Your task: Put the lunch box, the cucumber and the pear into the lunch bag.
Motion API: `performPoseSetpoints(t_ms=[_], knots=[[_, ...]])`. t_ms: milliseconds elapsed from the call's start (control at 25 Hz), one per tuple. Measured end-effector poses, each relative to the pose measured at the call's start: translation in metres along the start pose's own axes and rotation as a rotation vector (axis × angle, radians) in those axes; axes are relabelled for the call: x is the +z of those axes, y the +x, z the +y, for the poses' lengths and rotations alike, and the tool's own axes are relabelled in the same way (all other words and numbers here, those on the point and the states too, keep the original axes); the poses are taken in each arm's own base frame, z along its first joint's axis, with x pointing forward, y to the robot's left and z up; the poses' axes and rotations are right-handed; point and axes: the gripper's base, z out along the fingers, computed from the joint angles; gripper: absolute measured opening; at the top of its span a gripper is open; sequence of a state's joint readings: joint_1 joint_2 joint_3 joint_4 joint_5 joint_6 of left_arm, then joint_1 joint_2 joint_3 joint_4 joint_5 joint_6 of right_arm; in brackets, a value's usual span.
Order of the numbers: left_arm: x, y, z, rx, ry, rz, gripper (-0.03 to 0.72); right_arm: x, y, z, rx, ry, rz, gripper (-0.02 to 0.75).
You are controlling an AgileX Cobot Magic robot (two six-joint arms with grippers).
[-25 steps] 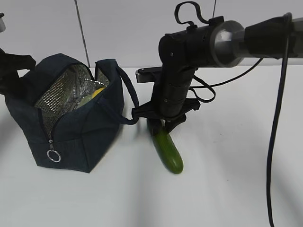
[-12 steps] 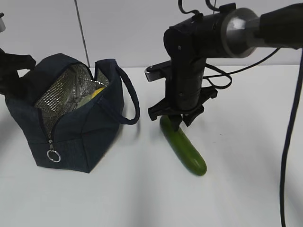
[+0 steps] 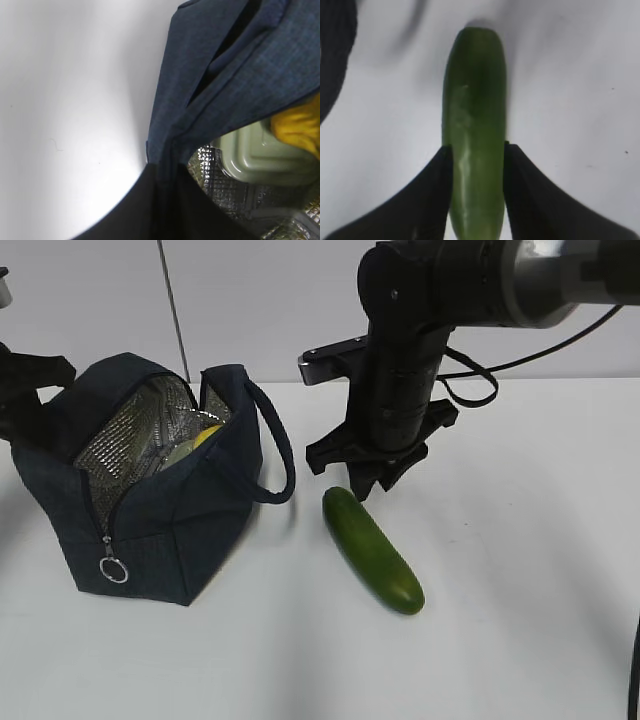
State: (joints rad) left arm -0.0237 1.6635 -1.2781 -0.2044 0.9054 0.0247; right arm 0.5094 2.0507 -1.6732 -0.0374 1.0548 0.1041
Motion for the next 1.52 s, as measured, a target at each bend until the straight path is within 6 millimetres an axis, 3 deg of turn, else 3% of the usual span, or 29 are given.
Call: performPoseSetpoints(t_ms=[160, 200, 240, 440, 720, 1080, 1520], knots=[[0.0, 0.0, 0.0, 0.0, 0.001, 0.001, 0.012, 0.012, 0.0, 0.003, -0.003, -0.031, 0.019, 0.305], [0.0, 0.0, 0.0, 0.0, 0.001, 0.001, 0.012, 0.018, 0.0, 0.004, -0.005, -0.03, 0.032, 0.39], [0.0, 0.0, 0.0, 0.0, 0.001, 0.001, 0.012, 0.024, 0.0, 0.004, -0.006, -0.029, 0.045, 0.417], [0.0, 0.0, 0.0, 0.0, 0.001, 0.001, 0.012, 0.046, 0.002, 0.002, -0.02, -0.005, 0.089, 0.474], [0.0, 0.0, 0.0, -0.001, 0.001, 0.002, 0.012, 0.071, 0.005, -0.001, -0.03, 0.046, 0.14, 0.477], [0.0, 0.0, 0.0, -0.002, 0.003, 0.002, 0.012, 0.072, 0.005, -0.001, -0.027, 0.048, 0.141, 0.401], [0.0, 0.0, 0.0, -0.003, 0.004, 0.002, 0.012, 0.069, 0.009, -0.005, -0.042, 0.079, 0.191, 0.396]])
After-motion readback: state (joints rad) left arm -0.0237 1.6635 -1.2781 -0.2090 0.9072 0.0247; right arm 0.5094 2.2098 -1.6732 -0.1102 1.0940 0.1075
